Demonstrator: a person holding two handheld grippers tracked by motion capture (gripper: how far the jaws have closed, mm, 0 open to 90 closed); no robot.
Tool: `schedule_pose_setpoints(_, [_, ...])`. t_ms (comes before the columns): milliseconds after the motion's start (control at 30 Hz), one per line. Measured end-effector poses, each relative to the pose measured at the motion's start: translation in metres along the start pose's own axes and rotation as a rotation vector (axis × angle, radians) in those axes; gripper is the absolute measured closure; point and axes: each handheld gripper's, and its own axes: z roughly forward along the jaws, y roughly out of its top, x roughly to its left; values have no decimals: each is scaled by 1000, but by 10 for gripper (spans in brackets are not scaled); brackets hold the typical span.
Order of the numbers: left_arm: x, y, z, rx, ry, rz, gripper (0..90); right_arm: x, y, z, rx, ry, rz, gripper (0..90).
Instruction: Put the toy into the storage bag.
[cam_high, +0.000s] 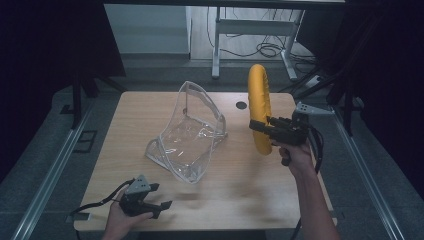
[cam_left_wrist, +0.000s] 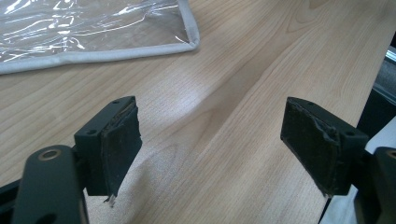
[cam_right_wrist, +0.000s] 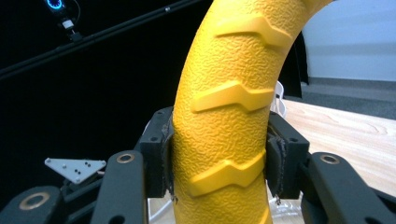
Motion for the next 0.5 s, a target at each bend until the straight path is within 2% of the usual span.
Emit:
schedule_pose_setpoints(267, [0,0,1,4,-1,4,197,9,1,9,-42,18,-2,516])
schedule_pose_setpoints(500, [0,0,1,4,-1,4,198,17,3,15,-106,34,14,515])
